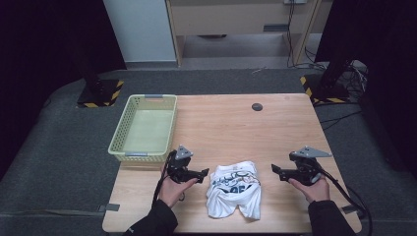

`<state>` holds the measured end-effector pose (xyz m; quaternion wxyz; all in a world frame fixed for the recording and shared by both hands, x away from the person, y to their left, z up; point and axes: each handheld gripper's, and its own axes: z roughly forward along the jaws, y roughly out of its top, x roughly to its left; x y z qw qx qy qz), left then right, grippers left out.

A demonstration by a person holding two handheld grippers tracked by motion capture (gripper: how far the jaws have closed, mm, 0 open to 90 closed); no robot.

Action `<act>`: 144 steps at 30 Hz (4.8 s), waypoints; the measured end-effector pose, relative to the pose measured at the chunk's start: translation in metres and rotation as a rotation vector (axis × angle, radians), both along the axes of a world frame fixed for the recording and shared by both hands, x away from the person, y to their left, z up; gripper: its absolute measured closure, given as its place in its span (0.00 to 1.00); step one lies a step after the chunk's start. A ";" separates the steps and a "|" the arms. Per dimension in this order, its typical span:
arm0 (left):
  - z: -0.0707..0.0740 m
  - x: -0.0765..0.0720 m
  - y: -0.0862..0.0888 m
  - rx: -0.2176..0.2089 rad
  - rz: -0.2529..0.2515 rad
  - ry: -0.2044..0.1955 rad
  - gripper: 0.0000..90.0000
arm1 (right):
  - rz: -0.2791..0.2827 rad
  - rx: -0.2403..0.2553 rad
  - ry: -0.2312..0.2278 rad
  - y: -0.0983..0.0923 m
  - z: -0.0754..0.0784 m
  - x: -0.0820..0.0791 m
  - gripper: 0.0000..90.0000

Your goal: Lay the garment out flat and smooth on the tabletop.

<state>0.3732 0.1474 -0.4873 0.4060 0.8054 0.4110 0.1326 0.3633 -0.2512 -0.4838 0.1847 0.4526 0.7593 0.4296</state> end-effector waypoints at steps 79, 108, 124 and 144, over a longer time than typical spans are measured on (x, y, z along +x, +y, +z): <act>-0.030 0.013 -0.045 -0.046 -0.144 0.173 0.92 | 0.222 -0.017 0.135 0.064 -0.034 0.021 0.94; 0.034 -0.004 -0.045 -0.091 -0.184 -0.050 0.93 | 0.193 0.070 -0.055 0.050 0.027 0.005 0.95; 0.073 0.017 -0.052 -0.078 -0.158 -0.169 0.93 | 0.119 0.077 -0.138 0.046 0.060 0.011 0.95; 0.102 0.078 -0.066 -0.019 -0.041 -0.237 0.93 | -0.119 0.030 -0.234 0.070 0.082 0.062 0.95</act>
